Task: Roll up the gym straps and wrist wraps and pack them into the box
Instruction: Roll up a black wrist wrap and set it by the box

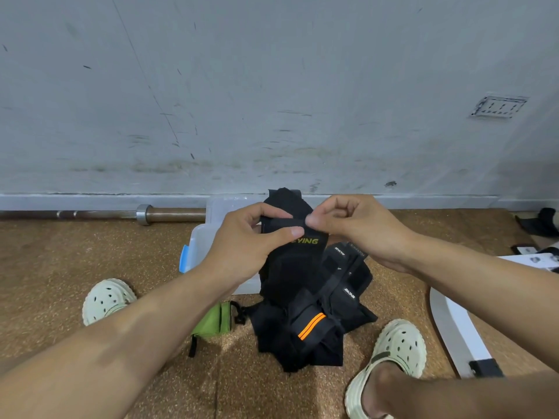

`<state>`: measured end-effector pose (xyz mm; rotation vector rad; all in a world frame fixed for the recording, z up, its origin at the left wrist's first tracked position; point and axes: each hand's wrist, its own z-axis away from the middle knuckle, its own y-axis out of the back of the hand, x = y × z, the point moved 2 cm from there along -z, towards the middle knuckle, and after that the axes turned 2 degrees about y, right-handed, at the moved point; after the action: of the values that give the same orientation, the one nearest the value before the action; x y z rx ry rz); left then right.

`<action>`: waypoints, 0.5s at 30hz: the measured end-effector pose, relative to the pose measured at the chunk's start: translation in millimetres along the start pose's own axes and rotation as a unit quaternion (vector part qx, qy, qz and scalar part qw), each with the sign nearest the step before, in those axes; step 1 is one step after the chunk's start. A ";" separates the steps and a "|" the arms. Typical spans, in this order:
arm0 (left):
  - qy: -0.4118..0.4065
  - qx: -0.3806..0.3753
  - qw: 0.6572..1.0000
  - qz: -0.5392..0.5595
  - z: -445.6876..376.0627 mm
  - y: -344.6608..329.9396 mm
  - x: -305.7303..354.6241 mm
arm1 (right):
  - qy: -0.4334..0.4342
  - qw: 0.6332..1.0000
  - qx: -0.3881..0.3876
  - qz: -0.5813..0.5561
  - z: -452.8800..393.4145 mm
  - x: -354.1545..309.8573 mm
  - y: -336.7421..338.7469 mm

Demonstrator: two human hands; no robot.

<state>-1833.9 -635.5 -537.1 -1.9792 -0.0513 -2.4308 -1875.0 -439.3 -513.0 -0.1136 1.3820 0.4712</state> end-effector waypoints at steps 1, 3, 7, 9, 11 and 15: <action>-0.005 -0.002 1.000 -0.003 0.3 0.1 0.4 | -0.023 0.999 0.001 -0.029 -1.5 1.0 0.8; -0.016 -0.017 0.999 -0.024 1.0 -0.2 1.1 | -0.066 0.997 0.005 -0.039 -4.3 4.4 3.9; -0.028 -0.055 0.996 -0.066 3.2 -2.9 -2.1 | -0.093 0.994 -0.040 -0.041 -3.1 10.2 0.4; -0.027 -0.056 0.996 -0.069 4.3 -4.3 -3.3 | -0.067 0.996 -0.030 -0.047 -2.3 9.5 -3.2; -0.022 -0.041 0.996 -0.073 5.2 -4.9 -2.6 | -0.029 0.999 0.002 -0.043 -3.3 8.9 -5.2; -0.014 0.026 0.993 -0.111 3.5 -1.9 -1.4 | -0.003 0.997 0.051 -0.065 -5.7 10.5 -7.6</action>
<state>-1830.2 -633.5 -537.8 -2.0877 -0.3514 -2.4990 -1876.1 -445.4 -525.6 -0.1189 1.3811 0.2917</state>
